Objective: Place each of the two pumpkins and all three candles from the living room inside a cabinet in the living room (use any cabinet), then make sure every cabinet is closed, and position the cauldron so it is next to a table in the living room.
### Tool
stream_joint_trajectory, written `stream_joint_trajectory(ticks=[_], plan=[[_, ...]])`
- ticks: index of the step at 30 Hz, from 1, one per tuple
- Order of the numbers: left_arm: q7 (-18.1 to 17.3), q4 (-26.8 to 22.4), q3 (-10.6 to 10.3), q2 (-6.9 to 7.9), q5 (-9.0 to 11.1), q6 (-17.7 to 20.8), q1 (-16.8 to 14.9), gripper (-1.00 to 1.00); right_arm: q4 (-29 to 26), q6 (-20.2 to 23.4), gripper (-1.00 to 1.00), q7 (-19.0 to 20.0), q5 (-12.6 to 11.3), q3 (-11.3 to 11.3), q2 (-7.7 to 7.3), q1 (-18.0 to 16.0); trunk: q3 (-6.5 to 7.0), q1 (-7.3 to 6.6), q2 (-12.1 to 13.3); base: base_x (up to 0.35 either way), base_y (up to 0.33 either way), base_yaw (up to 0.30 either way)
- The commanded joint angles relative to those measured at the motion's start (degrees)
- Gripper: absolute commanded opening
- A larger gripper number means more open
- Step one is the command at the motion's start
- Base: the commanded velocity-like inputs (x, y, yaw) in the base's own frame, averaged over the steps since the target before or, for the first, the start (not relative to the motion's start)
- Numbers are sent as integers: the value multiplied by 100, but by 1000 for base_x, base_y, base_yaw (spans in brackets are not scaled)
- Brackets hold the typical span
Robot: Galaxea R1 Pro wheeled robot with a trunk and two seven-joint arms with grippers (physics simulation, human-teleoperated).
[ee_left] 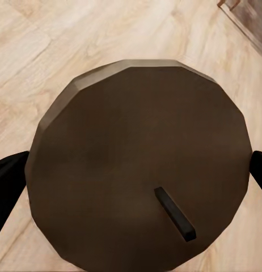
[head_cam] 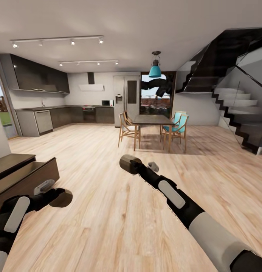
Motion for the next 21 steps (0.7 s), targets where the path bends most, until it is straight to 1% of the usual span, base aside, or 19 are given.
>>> stream_joint_trajectory(ticks=[1,2,4,6,7,8,9,11,12,14,16,19,21], plan=[[54,-8,3,-3,79,21,-5,-100,-1,17,-100,23,-84,-50,-8,-5,-6,2,-3,313,-144,0],[54,-8,3,-5,79,22,-5,-100,1,33,-100,33,-112,-134,-14,-5,-6,2,-3,313,-144,0],[54,-8,3,-7,80,22,-5,-100,6,72,-100,123,-138,-203,-63,-5,-6,2,-3,313,-144,0],[54,-8,3,-17,79,21,-5,-100,12,265,-100,447,-147,-231,-208,-5,-6,2,-3,313,-144,0],[54,-8,3,-20,80,20,-5,-100,13,384,-100,626,-148,-249,-305,-5,-6,2,-3,313,-144,0],[55,-8,3,-27,76,20,-5,-100,17,546,-100,914,-150,-307,-448,-5,-6,2,-3,313,-144,0],[58,-8,2,-30,74,20,-5,-100,34,664,-100,1219,-154,-397,-561,-5,-6,2,-3,313,-144,0],[60,-8,3,-33,73,20,-5,-100,105,832,-100,1624,-163,-516,-652,-5,-6,2,-3,313,-144,0],[61,-8,3,-38,72,20,-5,-100,150,1016,-100,1852,-159,-561,-684,-5,-6,2,-3,313,-144,0],[62,-8,-7,-41,72,20,-5,-100,186,1332,-100,2008,-154,-604,-699,-5,-6,2,-3,313,-144,0],[62,-8,-37,-42,72,20,-5,-100,201,1500,-100,2044,-152,-634,-705,-5,-6,2,-3,313,-144,0],[69,-8,-61,-45,72,17,-5,-100,212,1565,-100,2053,-151,-683,-707,-5,-6,2,-3,313,-144,0],[71,-8,-66,-50,65,12,-5,-100,217,1567,-100,1971,-151,-694,-708,-5,-6,2,-3,313,-132,0]])
